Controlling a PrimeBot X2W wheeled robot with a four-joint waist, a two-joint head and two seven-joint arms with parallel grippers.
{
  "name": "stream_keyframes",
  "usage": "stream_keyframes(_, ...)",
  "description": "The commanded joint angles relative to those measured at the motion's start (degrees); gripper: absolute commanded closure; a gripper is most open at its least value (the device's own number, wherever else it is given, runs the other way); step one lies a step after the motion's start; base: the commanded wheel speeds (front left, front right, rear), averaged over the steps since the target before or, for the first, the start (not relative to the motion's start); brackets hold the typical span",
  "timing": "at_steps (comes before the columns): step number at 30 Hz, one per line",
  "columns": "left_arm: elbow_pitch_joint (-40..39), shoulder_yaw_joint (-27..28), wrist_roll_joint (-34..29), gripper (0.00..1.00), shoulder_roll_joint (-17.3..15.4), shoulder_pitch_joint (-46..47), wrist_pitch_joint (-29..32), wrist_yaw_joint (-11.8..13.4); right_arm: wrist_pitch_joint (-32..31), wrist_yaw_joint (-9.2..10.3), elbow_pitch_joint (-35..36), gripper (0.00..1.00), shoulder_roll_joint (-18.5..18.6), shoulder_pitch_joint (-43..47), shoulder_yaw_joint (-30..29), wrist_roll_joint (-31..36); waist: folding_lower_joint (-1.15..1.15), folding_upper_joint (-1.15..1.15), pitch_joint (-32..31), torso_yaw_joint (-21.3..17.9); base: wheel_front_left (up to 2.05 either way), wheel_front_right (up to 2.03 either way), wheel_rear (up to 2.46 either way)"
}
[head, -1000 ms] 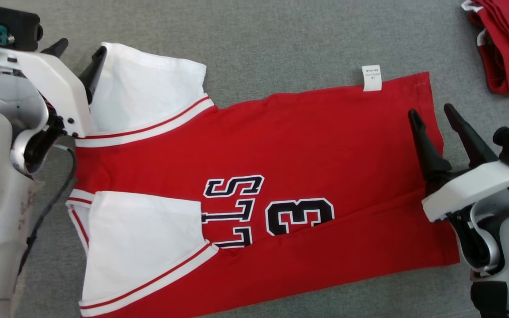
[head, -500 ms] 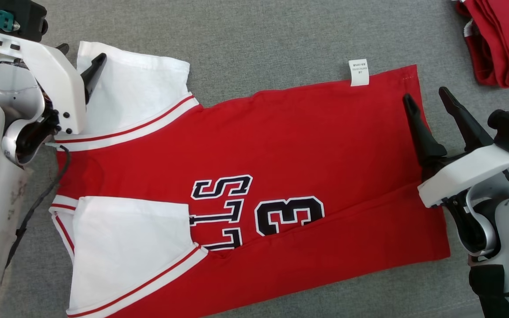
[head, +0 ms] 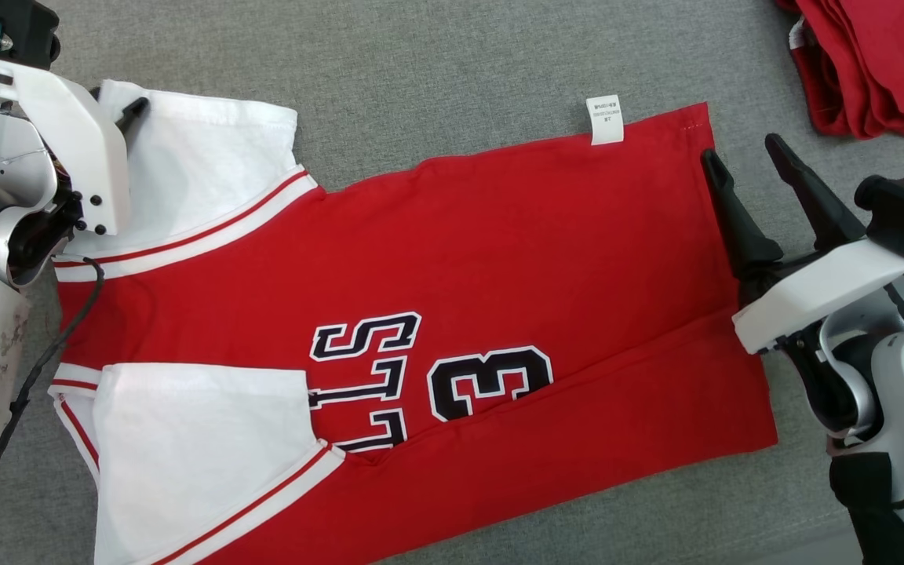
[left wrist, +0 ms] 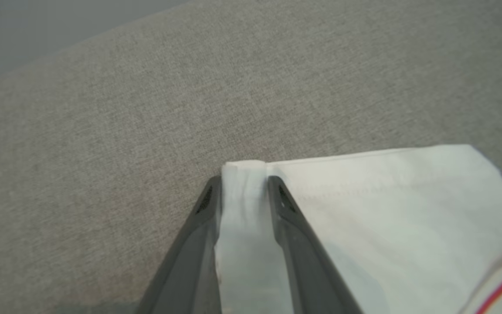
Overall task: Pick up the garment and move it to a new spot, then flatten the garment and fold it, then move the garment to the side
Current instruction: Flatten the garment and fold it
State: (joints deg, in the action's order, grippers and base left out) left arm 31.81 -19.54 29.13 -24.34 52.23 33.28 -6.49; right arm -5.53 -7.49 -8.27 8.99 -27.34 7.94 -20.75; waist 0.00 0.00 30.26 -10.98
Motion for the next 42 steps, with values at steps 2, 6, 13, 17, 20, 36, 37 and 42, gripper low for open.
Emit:
stream_keyframes(2, -0.4, -0.6, 0.3, 1.0, -0.3, 0.9, 0.1, -0.1, -0.5, -0.02, -0.3, 0.0, 1.3, -1.8, 0.6, 0.3, 0.0, 0.0, -0.2, 0.3, 0.0, 0.0, 0.0)
stream_keyframes(6, -2.4, -0.9, 0.9, 1.0, -0.1, 1.0, -1.4, -0.3, -2.5, -0.02, -2.0, 0.0, 4.0, -5.1, 2.6, 1.0, 0.0, 0.0, -1.1, 1.3, 0.0, 0.0, 0.0)
stream_keyframes(13, -8.2, -0.8, 2.7, 1.0, 1.6, -2.3, -5.6, -0.5, -9.0, -0.01, -8.7, 0.0, 11.4, -11.1, 8.7, 1.7, 0.0, 0.0, -2.9, 5.0, 0.0, 0.0, 0.0)
stream_keyframes(17, -12.1, -1.2, 3.7, 1.0, 2.3, -4.8, -7.0, -0.5, -12.9, -0.01, -11.7, 0.0, 14.8, -13.1, 12.2, 0.1, 0.0, 0.0, -3.2, 7.1, 0.0, 0.0, 0.0)
stream_keyframes(20, -14.4, -1.5, 4.2, 1.0, 2.4, -6.3, -7.6, -0.6, -14.8, -0.01, -13.4, 0.0, 17.1, -14.6, 14.5, -1.1, 0.0, 0.0, -3.1, 8.4, 0.0, 0.0, 0.0)
stream_keyframes(36, -16.8, -0.8, 5.4, 1.0, 2.5, -8.4, -9.7, 0.6, -19.0, -0.01, -19.5, 1.0, 20.8, -20.2, 21.9, -8.7, 0.0, 0.0, -2.8, 10.5, 0.0, 0.0, 0.0)
stream_keyframes(37, -16.9, -0.6, 5.6, 1.0, 2.5, -8.6, -10.0, 0.6, -18.3, -0.01, -19.8, 1.0, 20.8, -20.4, 22.0, -8.9, 0.0, 0.0, -2.8, 10.6, 0.0, 0.0, 0.0)
stream_keyframes(42, -18.3, 0.8, 6.1, 1.0, 1.9, -10.3, -13.2, 0.7, -13.2, -0.01, -20.1, 1.0, 21.0, -20.0, 22.2, -10.6, 0.0, 0.0, -3.7, 10.5, 0.0, 0.0, 0.0)
